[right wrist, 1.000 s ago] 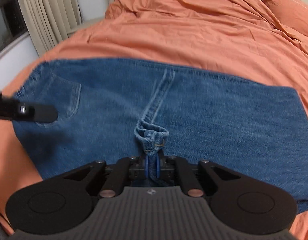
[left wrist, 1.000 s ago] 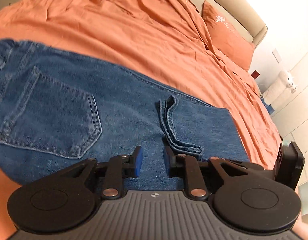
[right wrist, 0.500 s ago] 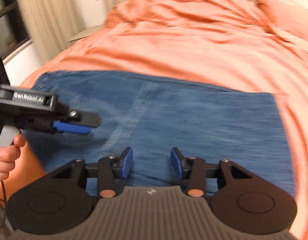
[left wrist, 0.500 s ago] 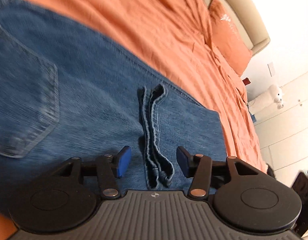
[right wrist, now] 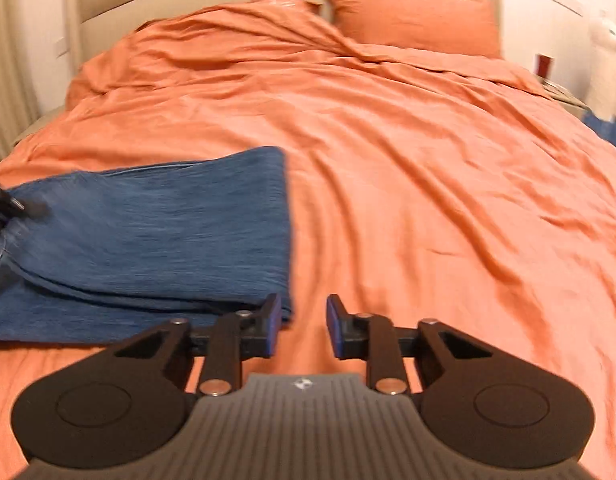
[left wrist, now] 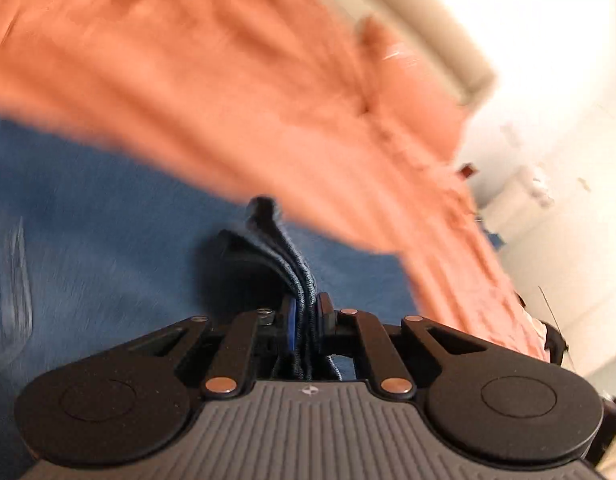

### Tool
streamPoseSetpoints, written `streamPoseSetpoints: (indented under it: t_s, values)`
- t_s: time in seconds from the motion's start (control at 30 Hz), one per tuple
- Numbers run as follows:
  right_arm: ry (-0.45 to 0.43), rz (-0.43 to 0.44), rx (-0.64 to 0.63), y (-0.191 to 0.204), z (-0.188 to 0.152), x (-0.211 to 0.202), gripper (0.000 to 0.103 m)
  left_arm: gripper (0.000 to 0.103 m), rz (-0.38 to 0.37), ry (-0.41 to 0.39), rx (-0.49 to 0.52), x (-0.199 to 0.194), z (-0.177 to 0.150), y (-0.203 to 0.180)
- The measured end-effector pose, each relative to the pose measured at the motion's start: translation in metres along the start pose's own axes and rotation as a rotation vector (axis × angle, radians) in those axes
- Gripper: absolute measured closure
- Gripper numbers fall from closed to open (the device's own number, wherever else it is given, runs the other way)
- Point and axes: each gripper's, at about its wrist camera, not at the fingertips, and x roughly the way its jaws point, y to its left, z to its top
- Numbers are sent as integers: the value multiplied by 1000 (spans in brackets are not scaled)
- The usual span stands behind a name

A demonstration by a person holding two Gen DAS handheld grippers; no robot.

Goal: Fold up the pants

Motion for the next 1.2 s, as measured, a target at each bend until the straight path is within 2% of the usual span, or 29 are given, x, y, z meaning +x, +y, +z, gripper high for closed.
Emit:
streamPoseSetpoints:
  t_s: [0.07,0.13,0.3,0.43,0.53,0.8,0.9,0.97,1.03,1.2]
  values:
    - [-38,9,33,-6,-1,-4,93,93,25,-25,79,-10,6,-16]
    - [-80,33,34,-2,1,-5,94,93,90,11,100,-4,6,-12]
    - [-118,82,3,25,2,17,98,93,210,128,45,31,-17,28]
    - [-35,98,-9,28,-12,49,101,92,223,151,-3,46,-30,45]
    - [-16,96,-54,32,-19,61,102,87,233,159,-21,50,-32,50]
    - [-17,93,-113,36,-25,69,102,81,280,186,41,48,-28,32]
    - [-22,81,-137,40,-22,68,102,77,310,217,102,37,-32,24]
    - [-23,77,-143,41,-22,68,102,69,326,232,129,29,-36,19]
    - [-23,76,-145,42,-21,68,102,63,341,248,126,21,-38,17]
    - [-28,81,-135,39,-20,68,102,56,360,253,114,7,-43,15]
